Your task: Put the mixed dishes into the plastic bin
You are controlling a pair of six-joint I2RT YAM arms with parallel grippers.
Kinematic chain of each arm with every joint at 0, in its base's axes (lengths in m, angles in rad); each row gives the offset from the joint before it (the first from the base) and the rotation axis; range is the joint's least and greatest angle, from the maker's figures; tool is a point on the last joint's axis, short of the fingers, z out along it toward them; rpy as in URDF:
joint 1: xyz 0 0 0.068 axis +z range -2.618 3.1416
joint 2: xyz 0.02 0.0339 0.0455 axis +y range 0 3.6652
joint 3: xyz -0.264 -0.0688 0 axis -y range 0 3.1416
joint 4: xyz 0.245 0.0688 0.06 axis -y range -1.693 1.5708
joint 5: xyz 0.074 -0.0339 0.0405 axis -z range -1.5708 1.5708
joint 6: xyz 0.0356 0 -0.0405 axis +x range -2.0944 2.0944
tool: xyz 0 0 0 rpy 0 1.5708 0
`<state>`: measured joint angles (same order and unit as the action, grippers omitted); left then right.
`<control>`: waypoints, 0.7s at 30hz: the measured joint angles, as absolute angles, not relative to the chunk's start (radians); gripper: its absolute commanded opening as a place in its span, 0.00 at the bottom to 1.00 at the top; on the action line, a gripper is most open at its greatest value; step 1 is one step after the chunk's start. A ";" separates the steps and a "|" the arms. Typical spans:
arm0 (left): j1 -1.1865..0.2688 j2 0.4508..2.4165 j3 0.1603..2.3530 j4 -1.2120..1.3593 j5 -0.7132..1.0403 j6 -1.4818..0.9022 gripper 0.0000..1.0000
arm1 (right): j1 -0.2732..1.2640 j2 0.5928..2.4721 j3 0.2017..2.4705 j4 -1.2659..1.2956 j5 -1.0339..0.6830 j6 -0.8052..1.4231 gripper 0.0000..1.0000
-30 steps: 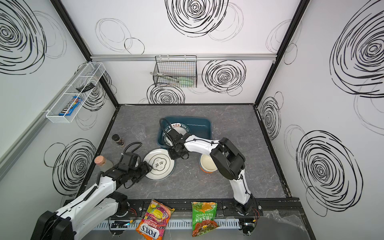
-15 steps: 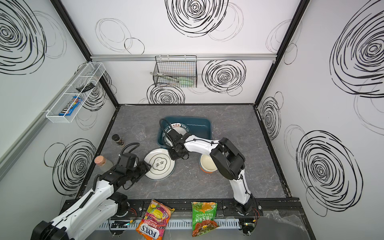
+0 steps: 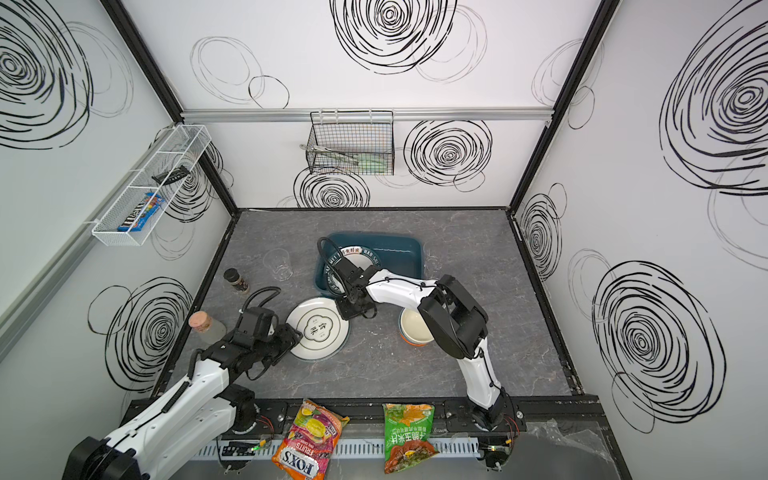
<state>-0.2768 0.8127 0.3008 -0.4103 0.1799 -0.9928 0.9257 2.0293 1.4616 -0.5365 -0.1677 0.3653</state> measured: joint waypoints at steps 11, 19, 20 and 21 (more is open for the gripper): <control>-0.277 0.818 0.299 -0.409 0.181 -0.992 0.58 | 0.936 2.035 1.473 -0.548 -0.143 0.358 0.20; -0.276 0.818 0.299 -0.410 0.182 -0.993 0.59 | 0.937 2.035 1.473 -0.548 -0.137 0.357 0.14; -0.276 0.818 0.299 -0.410 0.182 -0.993 0.59 | 0.937 2.034 1.473 -0.548 -0.136 0.358 0.14; -0.276 0.818 0.299 -0.410 0.183 -0.993 0.59 | 0.937 2.034 1.473 -0.548 -0.134 0.358 0.14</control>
<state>-0.2760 0.8185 0.2985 -0.4099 0.1825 -0.9928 0.9367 2.0338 1.4731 -0.5476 -0.1341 0.3580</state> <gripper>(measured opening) 0.585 0.142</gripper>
